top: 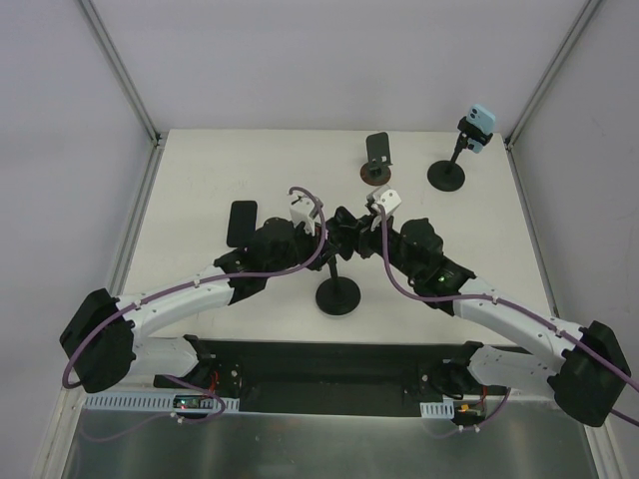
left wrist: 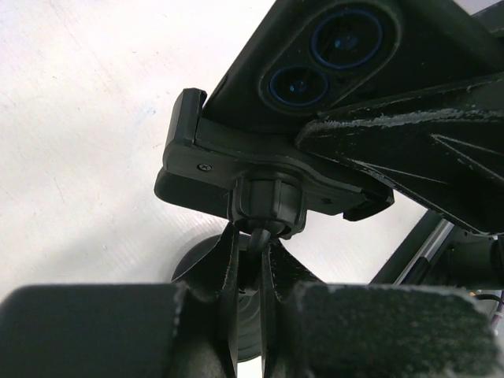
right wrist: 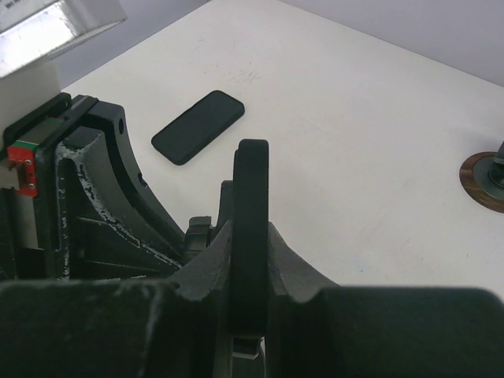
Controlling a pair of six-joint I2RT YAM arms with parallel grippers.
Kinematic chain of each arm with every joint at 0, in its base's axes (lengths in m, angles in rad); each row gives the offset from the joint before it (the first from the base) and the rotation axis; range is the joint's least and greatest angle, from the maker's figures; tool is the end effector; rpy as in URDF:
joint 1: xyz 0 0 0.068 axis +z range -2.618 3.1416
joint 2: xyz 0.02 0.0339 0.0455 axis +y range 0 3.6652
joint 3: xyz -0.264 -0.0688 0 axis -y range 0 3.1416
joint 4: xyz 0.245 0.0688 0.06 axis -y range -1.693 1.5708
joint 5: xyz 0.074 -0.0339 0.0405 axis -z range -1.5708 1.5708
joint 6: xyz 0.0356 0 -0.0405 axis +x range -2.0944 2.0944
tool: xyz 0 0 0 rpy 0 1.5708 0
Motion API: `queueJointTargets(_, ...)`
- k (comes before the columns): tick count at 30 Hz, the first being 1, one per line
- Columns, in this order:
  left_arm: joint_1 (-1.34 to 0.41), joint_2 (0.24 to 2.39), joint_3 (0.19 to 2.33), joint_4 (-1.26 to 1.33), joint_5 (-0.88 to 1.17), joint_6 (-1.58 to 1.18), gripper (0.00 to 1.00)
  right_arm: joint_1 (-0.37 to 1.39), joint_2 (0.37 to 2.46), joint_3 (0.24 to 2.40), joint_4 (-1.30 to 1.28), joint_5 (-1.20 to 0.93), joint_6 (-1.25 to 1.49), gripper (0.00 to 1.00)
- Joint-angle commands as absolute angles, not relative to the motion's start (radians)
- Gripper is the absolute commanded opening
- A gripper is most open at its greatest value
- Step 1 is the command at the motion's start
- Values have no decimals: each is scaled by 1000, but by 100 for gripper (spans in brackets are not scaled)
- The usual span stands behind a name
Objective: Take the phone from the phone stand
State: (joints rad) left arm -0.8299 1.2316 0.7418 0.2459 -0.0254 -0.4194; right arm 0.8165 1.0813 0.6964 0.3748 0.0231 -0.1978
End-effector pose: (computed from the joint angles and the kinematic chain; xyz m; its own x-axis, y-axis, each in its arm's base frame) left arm 0.1916 -0.2082 0.2737 -0.4425 -0.1194 -0.8888 0.5921 0.7054 -0.3896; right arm 0.1753 0.1853 0.3090 0.1333 -0.1451 -0.9804 -0.7002 0.6863 -0.1967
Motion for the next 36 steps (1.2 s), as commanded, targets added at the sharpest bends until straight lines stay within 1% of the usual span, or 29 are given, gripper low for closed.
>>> queueJointTargets(1, -707, 1207, 697, 169, -319, -488, 0, 816, 1026, 712, 270, 110, -213, 1)
queueJointTargets(4, -719, 1195, 669, 199, -307, -485, 0, 811, 1011, 707, 256, 214, -180, 1)
queueJointTargets(10, -723, 1167, 608, 232, -292, -488, 0, 781, 974, 693, 229, 328, -100, 1)
queueJointTargets(24, -752, 1103, 526, 279, -259, -479, 0, 749, 937, 684, 186, 448, -18, 1)
queueJointTargets(27, -752, 1088, 515, 290, -252, -463, 0, 746, 931, 686, 187, 420, -31, 1)
queueJointTargets(28, -752, 1085, 512, 298, -242, -444, 0, 746, 931, 687, 198, 373, -44, 1)
queueJointTargets(32, -771, 1078, 521, 357, -146, -351, 0, 749, 937, 684, 241, 267, -69, 1)
queueJointTargets(33, -784, 1078, 528, 379, -137, -330, 2, 750, 942, 687, 244, 256, -71, 1)
queueJointTargets(34, -799, 1080, 535, 391, -117, -284, 15, 752, 945, 690, 245, 241, -74, 1)
queueJointTargets(36, -848, 1095, 561, 406, -109, -244, 31, 758, 946, 689, 258, 224, -78, 1)
